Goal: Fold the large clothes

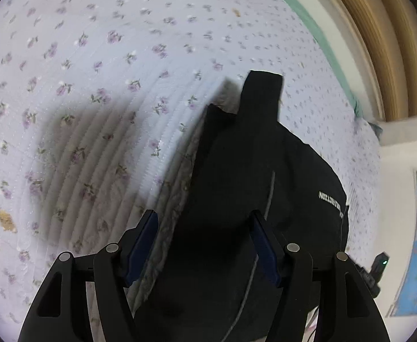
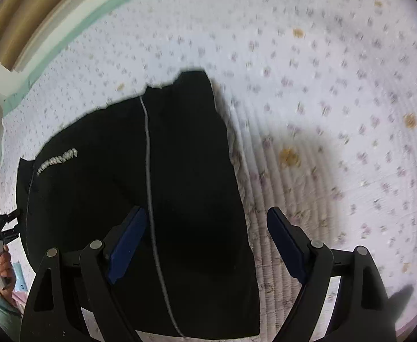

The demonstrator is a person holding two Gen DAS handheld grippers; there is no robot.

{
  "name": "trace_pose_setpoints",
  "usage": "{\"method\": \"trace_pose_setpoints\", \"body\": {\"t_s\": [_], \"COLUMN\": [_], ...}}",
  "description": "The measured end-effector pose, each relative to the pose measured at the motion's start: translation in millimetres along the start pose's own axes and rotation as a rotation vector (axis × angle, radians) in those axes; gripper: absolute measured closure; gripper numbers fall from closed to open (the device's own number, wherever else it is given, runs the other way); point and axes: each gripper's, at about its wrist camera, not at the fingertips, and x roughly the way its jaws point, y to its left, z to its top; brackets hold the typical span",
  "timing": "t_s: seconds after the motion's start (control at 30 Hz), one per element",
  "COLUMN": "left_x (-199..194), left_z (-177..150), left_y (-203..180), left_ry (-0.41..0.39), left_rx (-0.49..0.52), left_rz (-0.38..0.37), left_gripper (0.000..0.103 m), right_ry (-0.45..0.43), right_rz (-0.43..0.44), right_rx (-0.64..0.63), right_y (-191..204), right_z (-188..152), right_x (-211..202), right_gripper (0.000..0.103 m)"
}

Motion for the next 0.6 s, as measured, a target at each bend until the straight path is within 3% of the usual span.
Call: {"method": "trace_pose_setpoints", "body": {"t_s": [0.17,0.27,0.37,0.47,0.53,0.6], "left_x": [29.2,54.4,62.1,61.8,56.6,48.4], "left_z": [-0.5,-1.2,-0.5,-1.6,-4.5,-6.0], "left_y": [3.3,13.6,23.7,19.9,14.6,10.3], "left_ry": [0.086,0.148,0.151,0.157,0.181,0.172], "left_rx": [-0.014,-0.057,-0.105,-0.081,-0.074,-0.034], "left_rz": [-0.093,-0.122,-0.182,-0.204,-0.388,-0.438], "left_gripper": [0.035,0.028,0.024,0.024,0.023,0.022], "right_ry": [0.041,0.076,0.104,0.133,0.160,0.173], "right_rz": [0.103,0.186,0.271,0.341,0.409,0.449], "right_rx": [0.061,0.116,0.169,0.209,0.188,0.109], "right_y": [-17.0,-27.9,-38.3,-41.9,-35.4,-20.6], "right_z": [-1.0,0.3,3.2,3.2,2.3,0.8], "right_x": [22.2,37.9,55.2,69.5,71.7,66.2], "right_gripper": [0.015,0.013,0.009,0.006,0.006,0.006]}}
